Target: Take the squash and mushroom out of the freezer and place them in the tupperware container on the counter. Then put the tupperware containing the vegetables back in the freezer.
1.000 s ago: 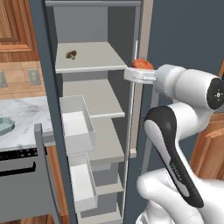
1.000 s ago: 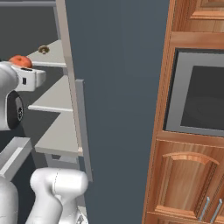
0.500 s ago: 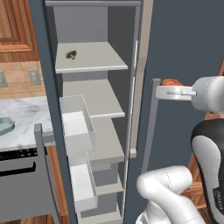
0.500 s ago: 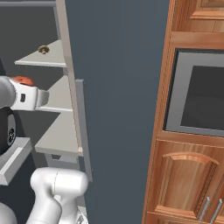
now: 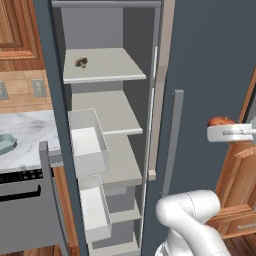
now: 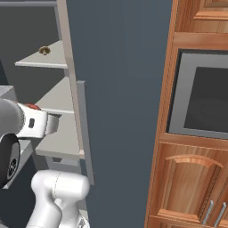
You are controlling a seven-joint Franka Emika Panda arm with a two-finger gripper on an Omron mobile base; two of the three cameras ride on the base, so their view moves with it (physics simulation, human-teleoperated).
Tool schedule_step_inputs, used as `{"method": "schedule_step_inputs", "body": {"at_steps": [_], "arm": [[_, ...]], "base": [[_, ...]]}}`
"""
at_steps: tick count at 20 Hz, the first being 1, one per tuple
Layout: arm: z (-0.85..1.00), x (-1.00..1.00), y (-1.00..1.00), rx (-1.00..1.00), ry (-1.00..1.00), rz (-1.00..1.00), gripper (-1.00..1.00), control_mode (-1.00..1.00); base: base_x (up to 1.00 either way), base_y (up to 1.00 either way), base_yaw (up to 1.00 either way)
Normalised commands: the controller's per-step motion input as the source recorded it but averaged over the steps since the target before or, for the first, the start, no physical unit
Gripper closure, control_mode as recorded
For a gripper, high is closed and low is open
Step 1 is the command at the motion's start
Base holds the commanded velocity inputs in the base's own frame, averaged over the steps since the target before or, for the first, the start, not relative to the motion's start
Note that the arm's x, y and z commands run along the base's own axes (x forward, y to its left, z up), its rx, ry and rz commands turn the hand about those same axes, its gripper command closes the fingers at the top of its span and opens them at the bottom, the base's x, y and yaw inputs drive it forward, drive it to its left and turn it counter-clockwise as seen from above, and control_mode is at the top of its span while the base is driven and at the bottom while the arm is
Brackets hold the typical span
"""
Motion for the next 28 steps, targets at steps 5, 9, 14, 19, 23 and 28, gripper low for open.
{"method": "schedule_step_inputs", "body": {"at_steps": [5, 9, 14, 19, 23, 28], "arm": [[-0.15, -0.50, -0.08, 0.00, 0.00, -0.06, 1.00, 1.00], [0.00, 0.00, 0.00, 0.00, 0.00, 0.00, 1.00, 1.00], [0.00, 0.00, 0.00, 0.00, 0.00, 0.00, 1.00, 1.00], [0.00, 0.00, 0.00, 0.00, 0.00, 0.00, 1.00, 1.00], [0.00, 0.00, 0.00, 0.00, 0.00, 0.00, 1.00, 1.00], [0.00, 0.00, 0.00, 0.00, 0.00, 0.00, 1.00, 1.00]], "base": [[-0.40, 0.00, -0.05], [-1.00, 0.10, -0.12], [-0.91, 0.80, -0.09], [-0.30, 1.00, -0.09], [-0.01, 1.00, -0.10], [0.00, 1.00, -0.08]]}}
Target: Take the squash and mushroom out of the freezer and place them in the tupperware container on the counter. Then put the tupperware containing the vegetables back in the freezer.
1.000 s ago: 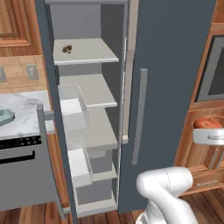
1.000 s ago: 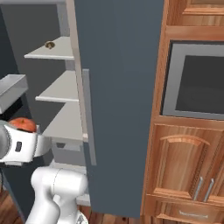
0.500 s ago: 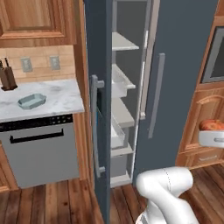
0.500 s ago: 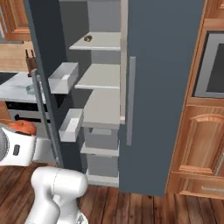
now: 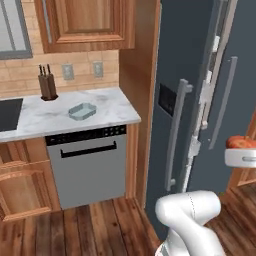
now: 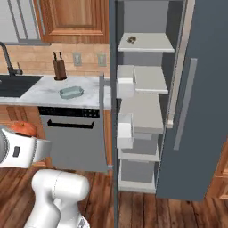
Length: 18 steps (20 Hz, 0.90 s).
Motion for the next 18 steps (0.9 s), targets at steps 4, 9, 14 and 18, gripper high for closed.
{"method": "schedule_step_inputs", "body": {"at_steps": [4, 9, 14, 18], "arm": [[0.00, 0.00, 0.00, 0.00, 0.00, 0.00, 1.00, 1.00], [0.00, 0.00, 0.00, 0.00, 0.00, 0.00, 1.00, 1.00], [0.00, 0.00, 0.00, 0.00, 0.00, 0.00, 1.00, 1.00], [0.00, 0.00, 0.00, 0.00, 0.00, 0.00, 1.00, 1.00]], "base": [[0.40, 1.00, -0.08], [0.95, 0.97, -0.09], [0.99, 0.72, -0.10], [0.90, 0.11, -0.12]]}}
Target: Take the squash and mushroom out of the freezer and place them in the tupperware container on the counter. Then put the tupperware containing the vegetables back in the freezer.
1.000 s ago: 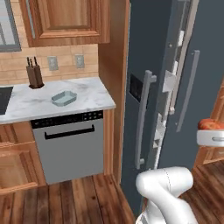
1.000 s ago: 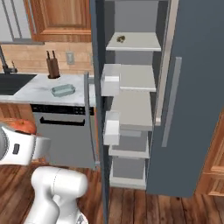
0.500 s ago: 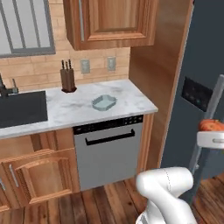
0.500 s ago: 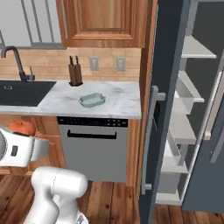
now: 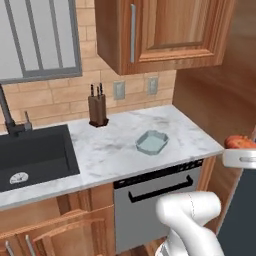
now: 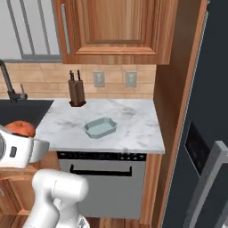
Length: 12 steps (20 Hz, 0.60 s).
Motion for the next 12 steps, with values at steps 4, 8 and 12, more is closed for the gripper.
{"method": "schedule_step_inputs", "body": {"at_steps": [4, 8, 12], "arm": [[0.00, 0.00, 0.00, 0.00, 0.00, 0.00, 1.00, 1.00], [0.00, 0.00, 0.00, 0.00, 0.00, 0.00, 1.00, 1.00], [-0.26, 0.27, -0.04, 0.00, 0.16, -0.05, 1.00, -1.00]], "base": [[0.87, 0.00, -0.12], [0.82, 0.01, -0.12], [0.35, 0.00, -0.05]]}}
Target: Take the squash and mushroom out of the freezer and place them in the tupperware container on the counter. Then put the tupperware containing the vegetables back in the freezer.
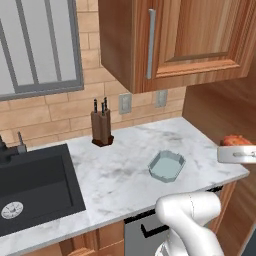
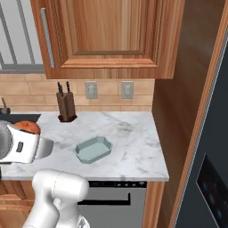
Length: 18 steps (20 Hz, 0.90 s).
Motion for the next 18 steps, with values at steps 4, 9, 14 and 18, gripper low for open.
{"method": "schedule_step_inputs", "body": {"at_steps": [4, 9, 14, 18], "arm": [[-0.79, 0.69, -0.31, 0.00, 0.30, -0.08, 1.00, -1.00], [-0.87, 0.99, -0.10, 0.00, 0.26, -0.07, 1.00, -1.00], [-0.89, 0.99, 0.12, 0.00, 0.16, -0.06, 1.00, -1.00], [-0.79, 0.97, 0.03, -0.01, 0.02, -0.07, 1.00, -1.00]], "base": [[0.00, 0.00, 0.00], [0.00, 0.00, 0.00], [0.00, 0.00, 0.00], [0.00, 0.00, 0.00]]}}
